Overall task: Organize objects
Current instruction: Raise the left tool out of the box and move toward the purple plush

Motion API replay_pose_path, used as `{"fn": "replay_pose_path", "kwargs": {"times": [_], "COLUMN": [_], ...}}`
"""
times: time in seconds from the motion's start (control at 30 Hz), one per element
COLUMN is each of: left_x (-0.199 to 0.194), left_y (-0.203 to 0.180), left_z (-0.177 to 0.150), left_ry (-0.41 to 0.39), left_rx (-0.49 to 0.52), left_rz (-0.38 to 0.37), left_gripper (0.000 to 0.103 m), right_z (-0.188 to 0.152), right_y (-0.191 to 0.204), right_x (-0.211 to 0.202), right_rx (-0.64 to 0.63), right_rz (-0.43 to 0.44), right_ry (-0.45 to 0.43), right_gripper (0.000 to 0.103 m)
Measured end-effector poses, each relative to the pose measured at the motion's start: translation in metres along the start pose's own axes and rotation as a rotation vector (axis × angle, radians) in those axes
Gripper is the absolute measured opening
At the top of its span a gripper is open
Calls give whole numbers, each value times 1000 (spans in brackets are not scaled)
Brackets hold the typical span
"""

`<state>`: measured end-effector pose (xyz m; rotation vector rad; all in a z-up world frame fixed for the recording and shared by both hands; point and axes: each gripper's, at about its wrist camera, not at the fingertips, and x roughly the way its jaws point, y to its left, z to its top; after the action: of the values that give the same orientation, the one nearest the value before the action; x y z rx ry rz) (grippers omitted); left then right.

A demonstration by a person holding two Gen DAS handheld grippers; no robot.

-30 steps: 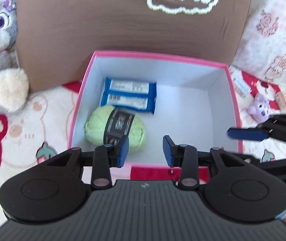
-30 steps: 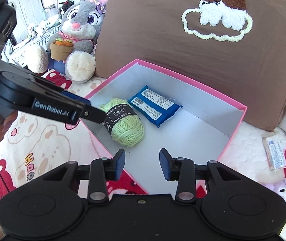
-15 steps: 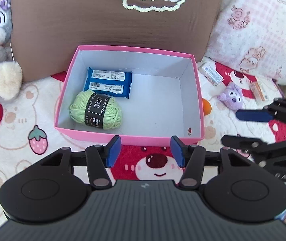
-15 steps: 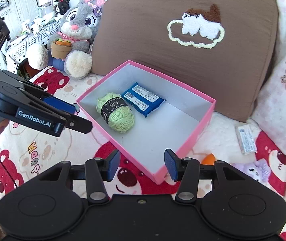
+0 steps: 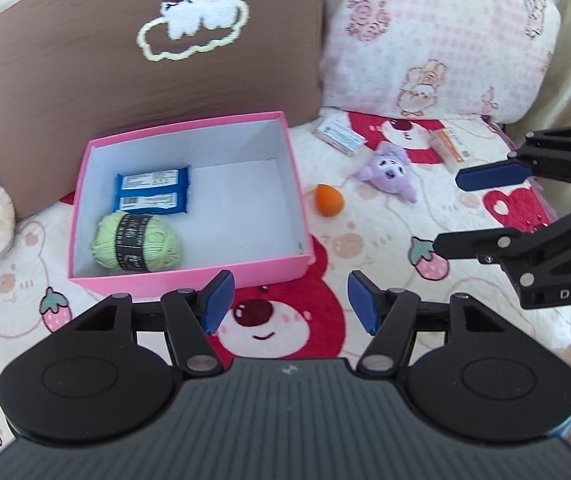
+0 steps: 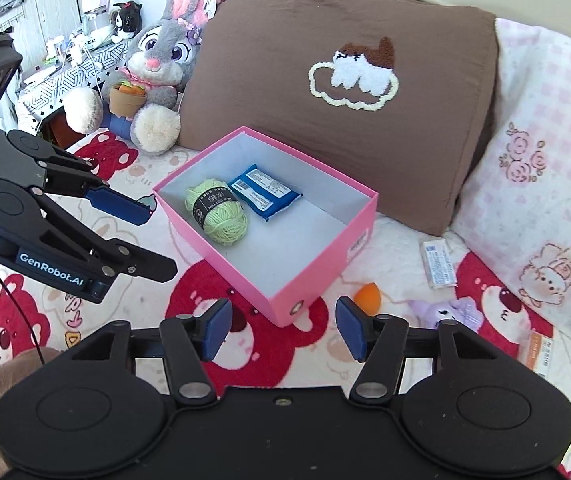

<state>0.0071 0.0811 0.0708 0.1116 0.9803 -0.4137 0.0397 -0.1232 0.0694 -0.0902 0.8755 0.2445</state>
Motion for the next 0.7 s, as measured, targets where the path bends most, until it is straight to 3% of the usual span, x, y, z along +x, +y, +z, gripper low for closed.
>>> {"fn": "replay_pose_path", "kwargs": {"times": [0.4, 0.53, 0.7], "left_x": [12, 23, 39], "left_y": [-55, -71, -89], "left_z": [2, 6, 12], "left_ry": [47, 69, 106], "left_rx": [89, 105, 133], "left_rz": [-96, -123, -134], "left_gripper": [62, 65, 65], "right_z": [-38, -53, -70], "right_y": [-30, -42, -55], "right_x": [-27, -30, -22], "right_rx": [-67, -86, -152], "right_rz": [-12, -4, -41], "right_ry": [7, -10, 27], "right_gripper": [65, 76, 76]}}
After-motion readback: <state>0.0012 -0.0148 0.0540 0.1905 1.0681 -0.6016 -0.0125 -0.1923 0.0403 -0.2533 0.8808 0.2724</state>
